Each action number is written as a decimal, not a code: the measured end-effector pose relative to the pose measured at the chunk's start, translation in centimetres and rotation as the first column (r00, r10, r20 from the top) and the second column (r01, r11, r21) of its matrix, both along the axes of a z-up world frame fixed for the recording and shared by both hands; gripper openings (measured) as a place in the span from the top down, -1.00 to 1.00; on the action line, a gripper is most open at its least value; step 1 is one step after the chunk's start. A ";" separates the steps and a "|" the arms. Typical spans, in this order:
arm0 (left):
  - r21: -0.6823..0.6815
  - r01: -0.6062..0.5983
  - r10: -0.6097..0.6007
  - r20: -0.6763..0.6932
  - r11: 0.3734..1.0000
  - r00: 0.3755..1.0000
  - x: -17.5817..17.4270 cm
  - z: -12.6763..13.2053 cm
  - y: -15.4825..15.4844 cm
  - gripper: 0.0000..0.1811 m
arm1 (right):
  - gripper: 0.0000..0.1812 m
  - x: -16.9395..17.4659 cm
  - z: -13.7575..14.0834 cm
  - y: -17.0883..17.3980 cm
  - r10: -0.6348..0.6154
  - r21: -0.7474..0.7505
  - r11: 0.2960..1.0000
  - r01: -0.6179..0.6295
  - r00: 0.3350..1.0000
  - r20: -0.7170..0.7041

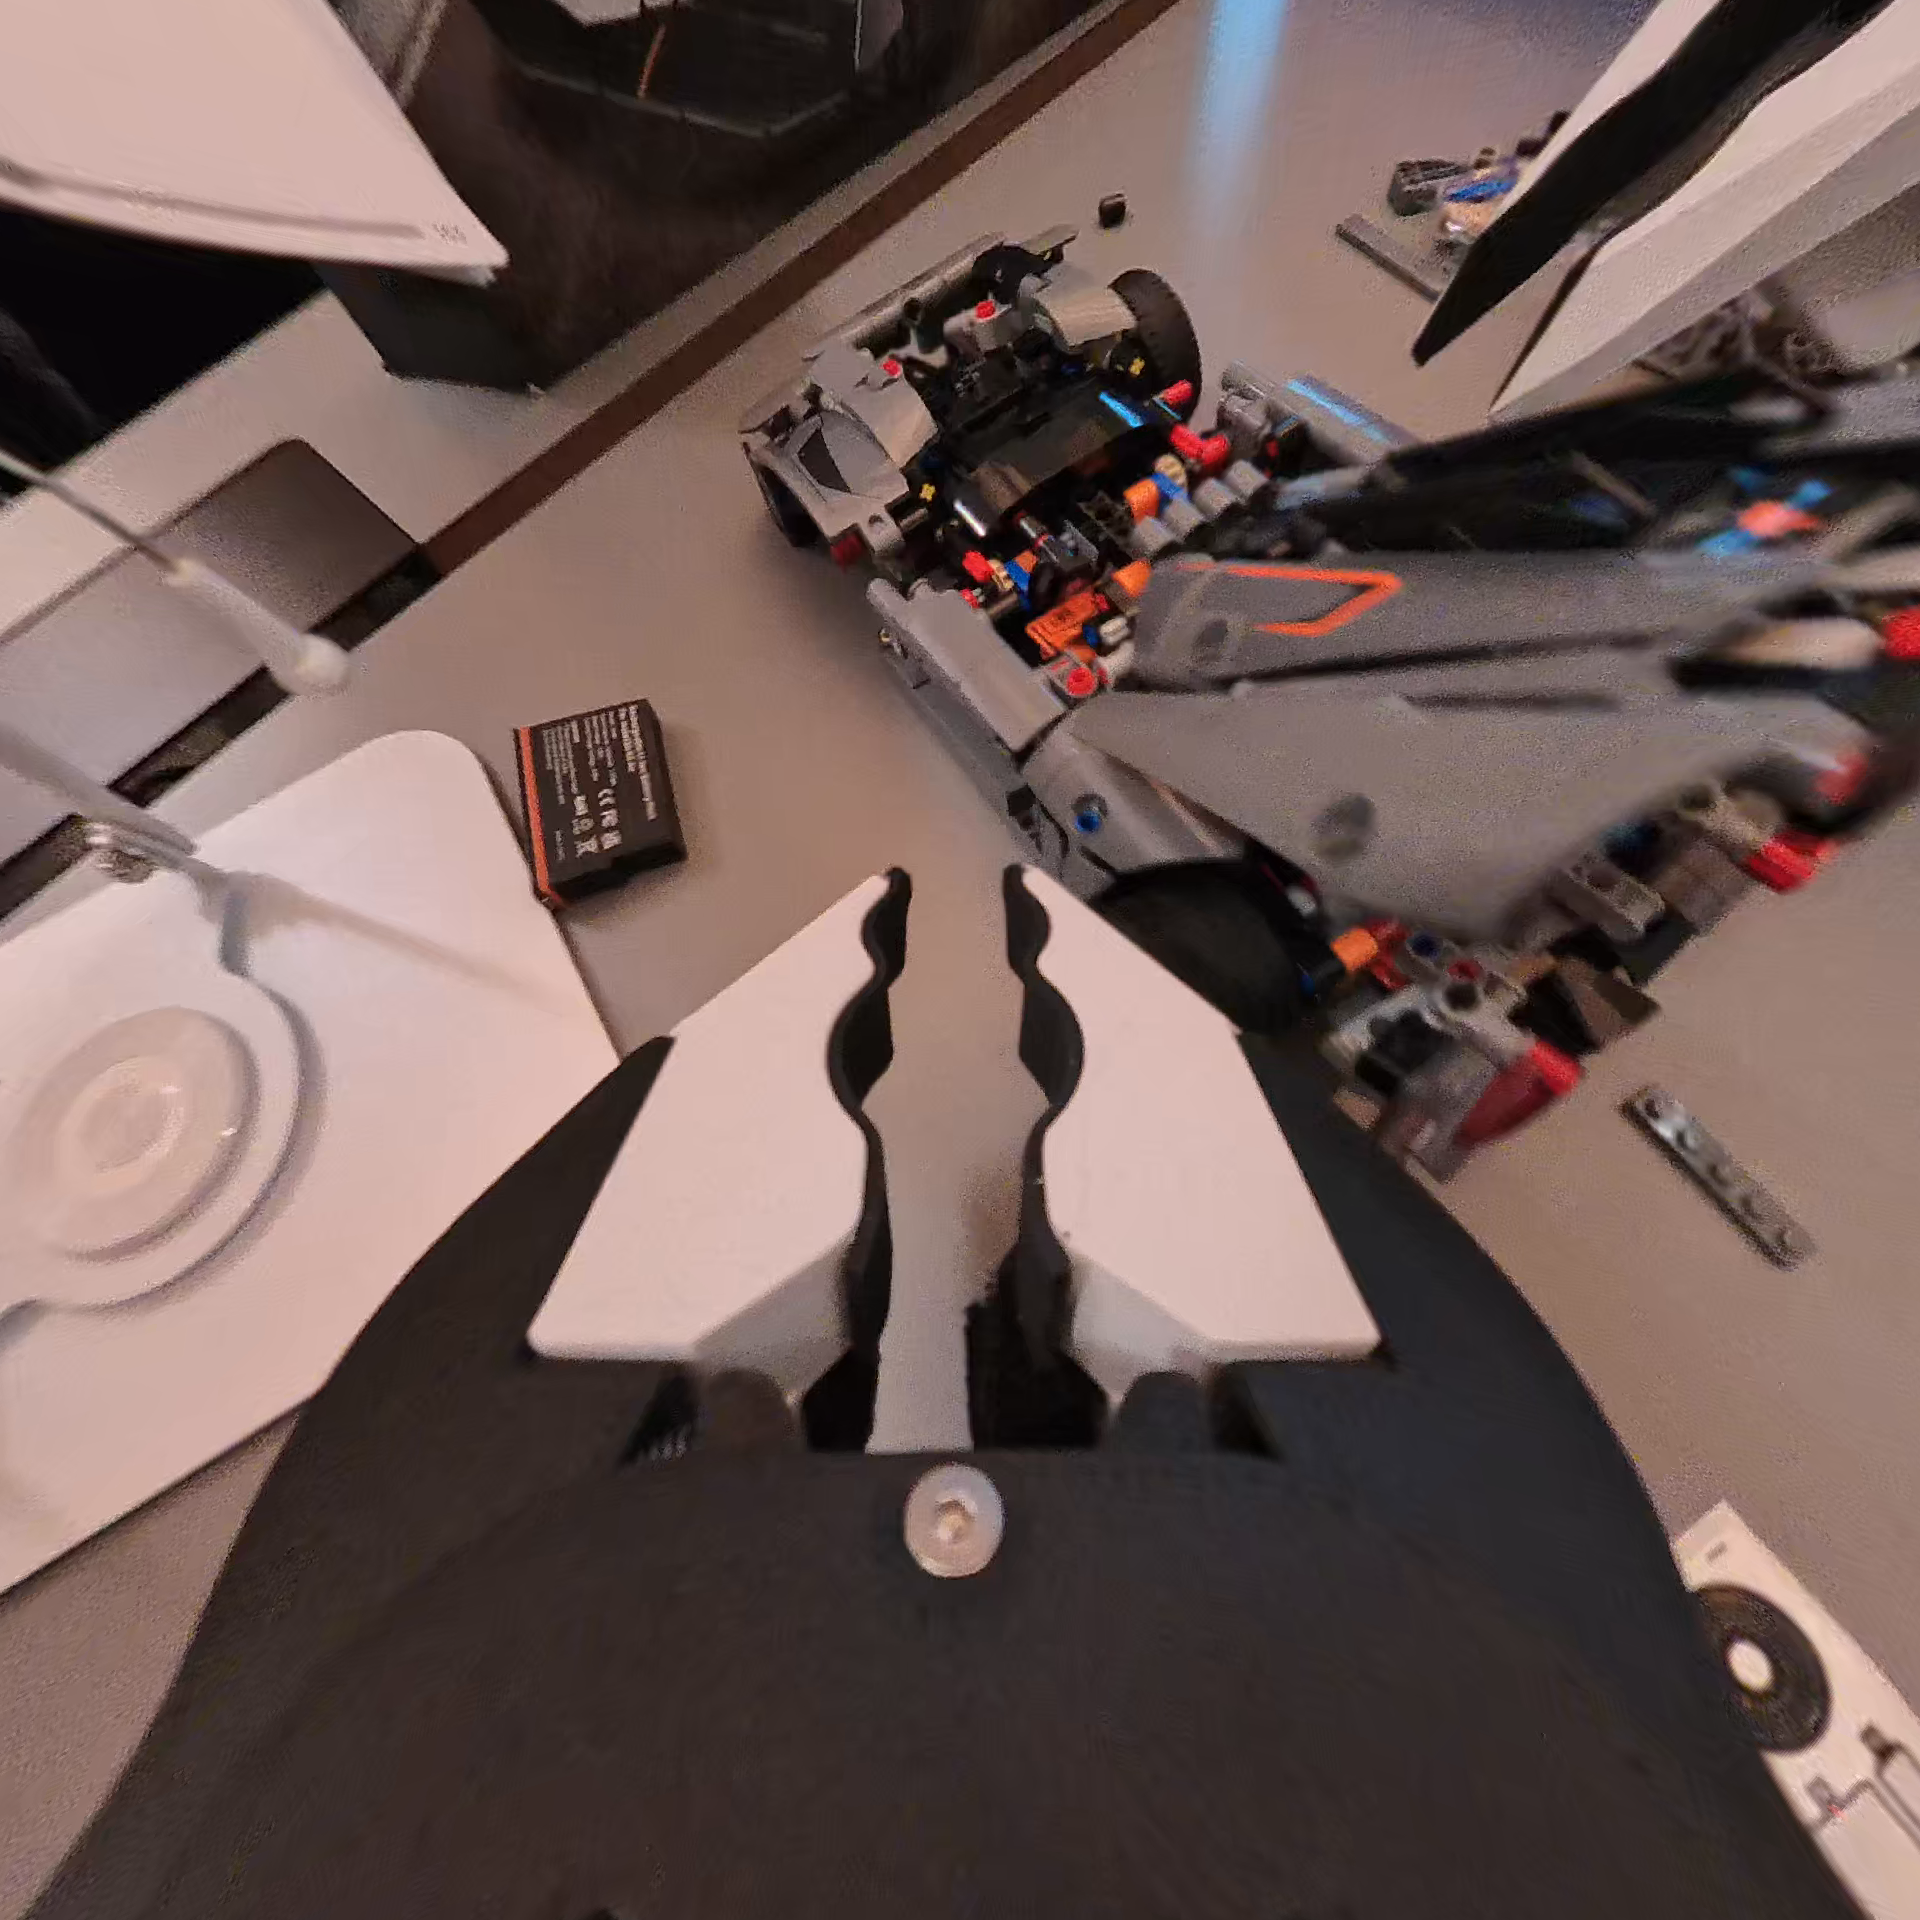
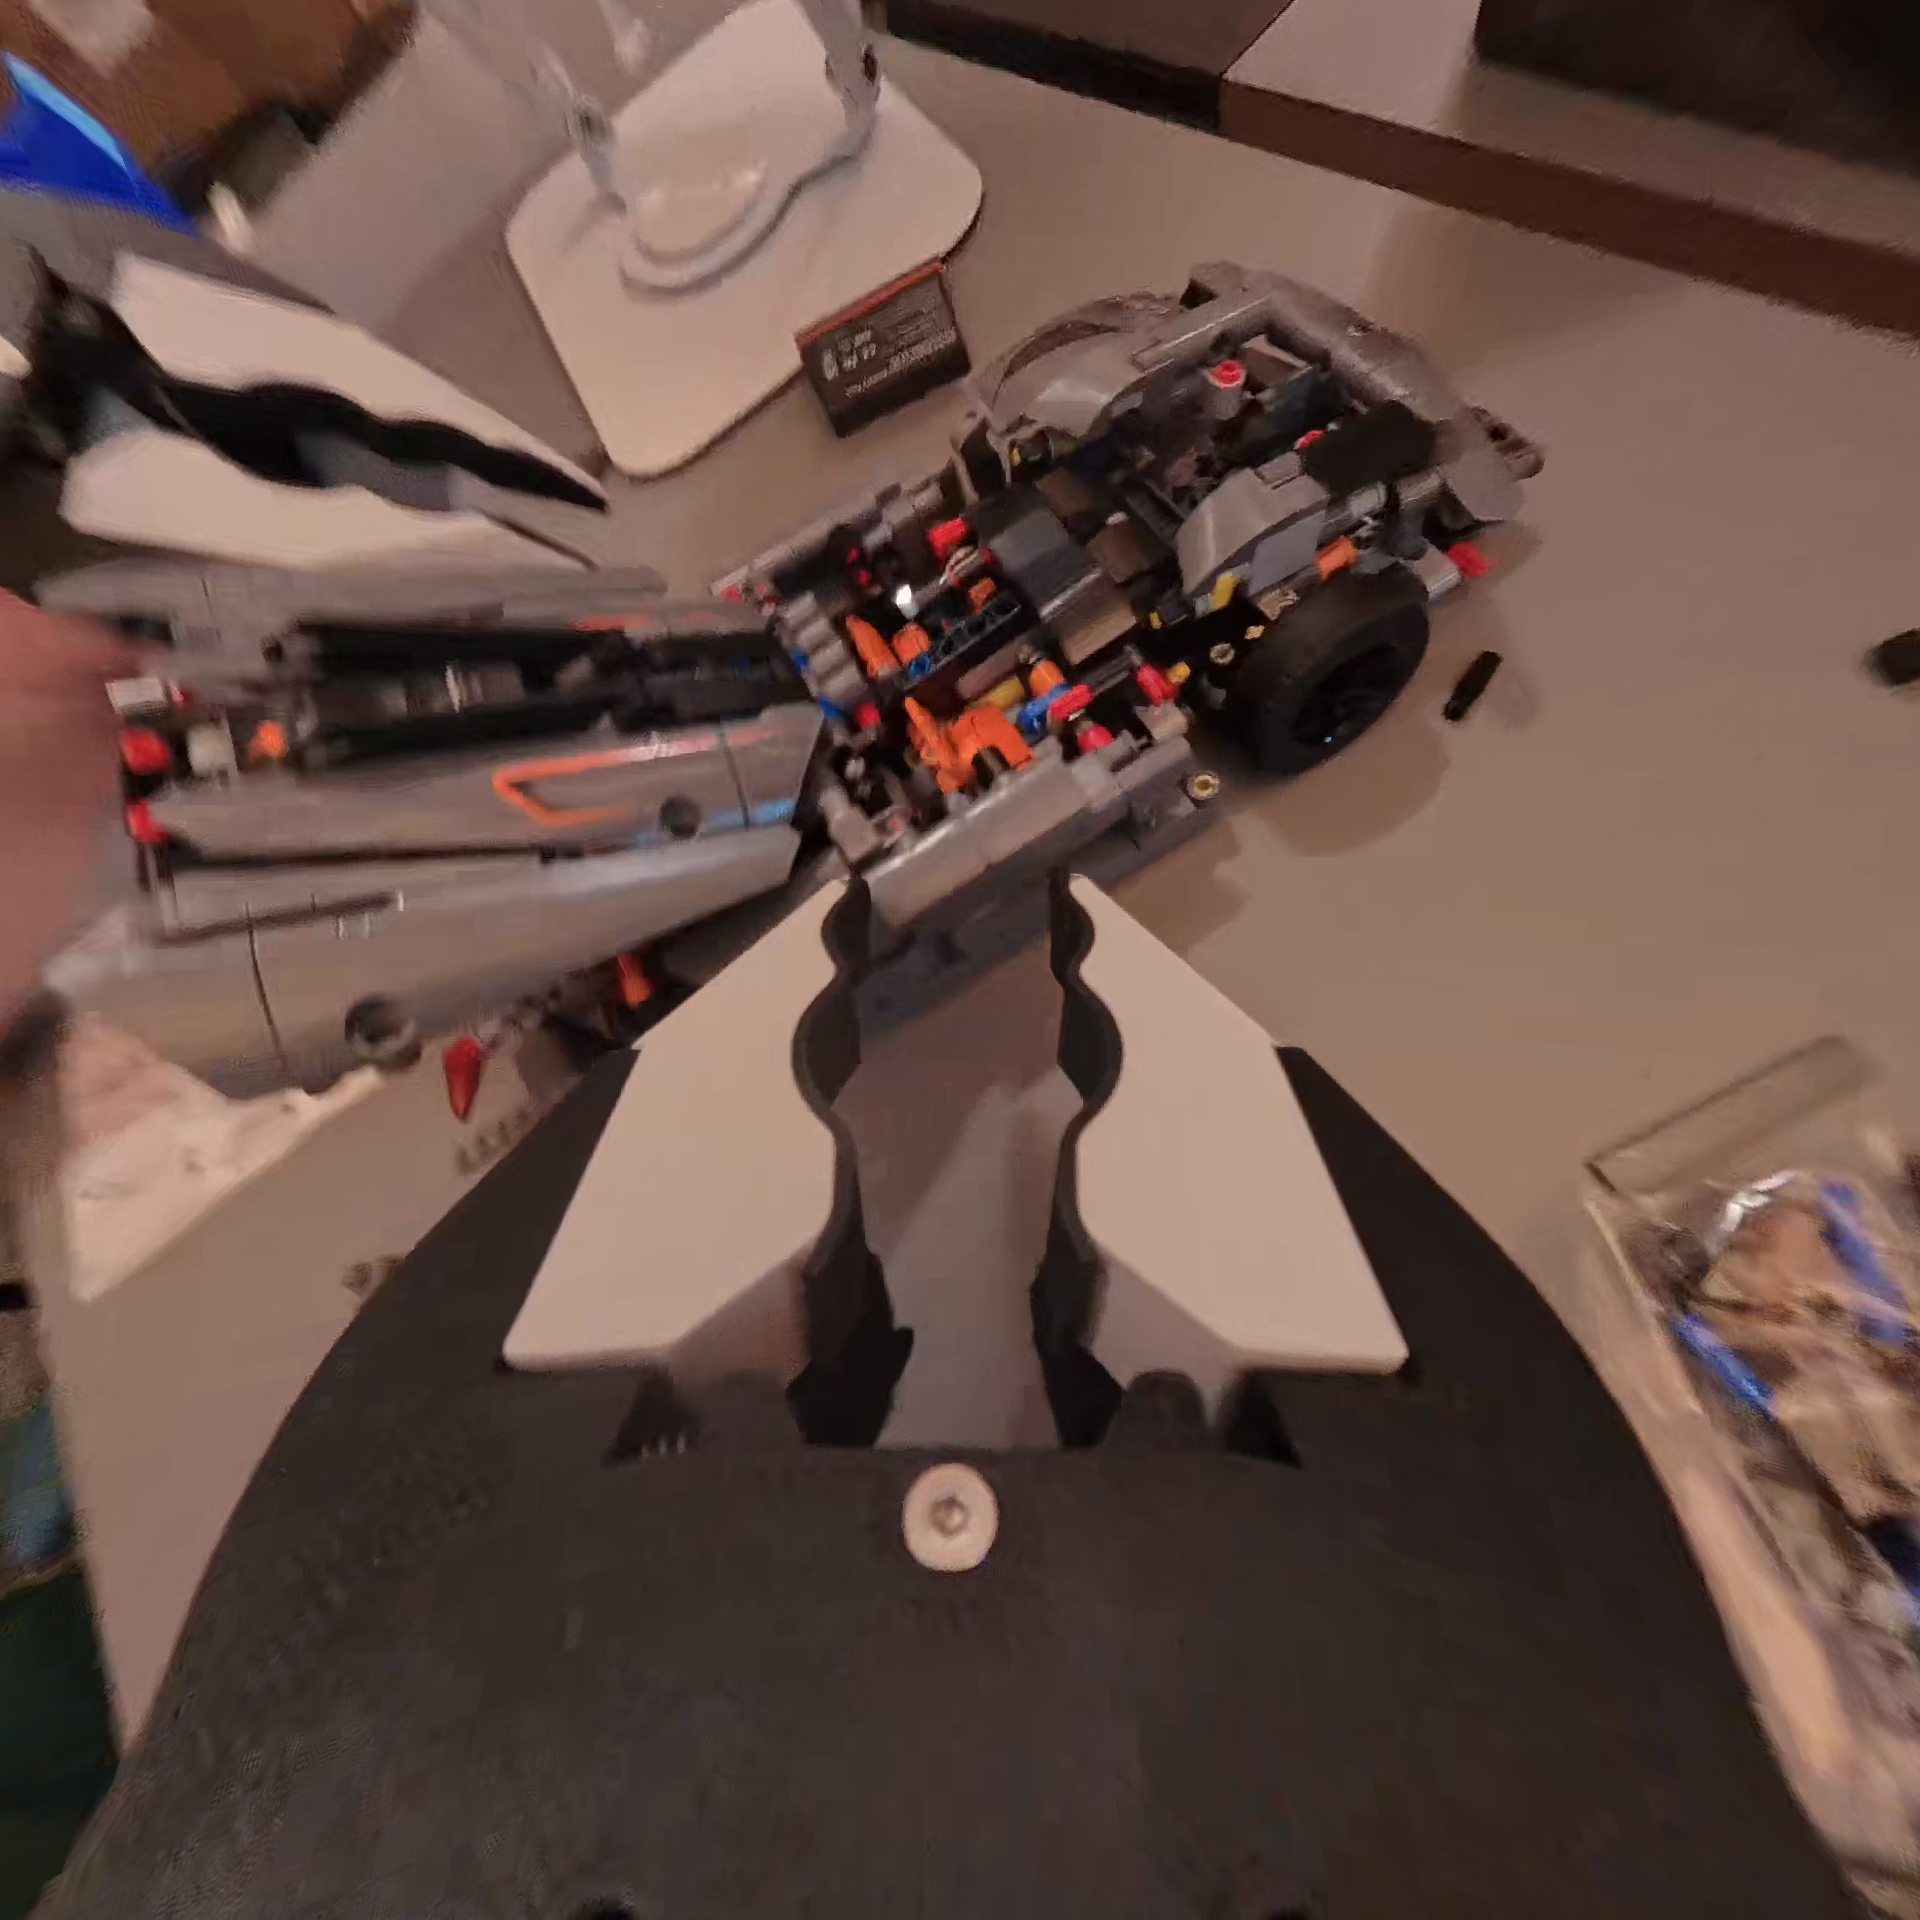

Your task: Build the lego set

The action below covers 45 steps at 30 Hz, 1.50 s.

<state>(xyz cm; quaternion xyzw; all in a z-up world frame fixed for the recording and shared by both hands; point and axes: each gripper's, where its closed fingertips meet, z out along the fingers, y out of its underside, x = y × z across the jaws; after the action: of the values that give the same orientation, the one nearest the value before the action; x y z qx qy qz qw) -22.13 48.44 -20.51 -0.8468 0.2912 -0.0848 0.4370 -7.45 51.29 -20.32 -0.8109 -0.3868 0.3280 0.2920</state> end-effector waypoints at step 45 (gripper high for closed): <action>-0.356 0.187 -0.078 0.300 0.915 0.951 3.9 -1.8 -1.7 0.72 | 0.51 -1.5 -2.1 -4.5 0.082 -0.248 0.966 -0.077 0.997 0.010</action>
<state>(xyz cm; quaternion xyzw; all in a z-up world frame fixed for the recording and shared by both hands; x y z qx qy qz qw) -18.22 46.71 -22.30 -0.8729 0.2619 -0.2878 0.2944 -8.95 46.77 -22.45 -0.8280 -0.3780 0.3771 0.1712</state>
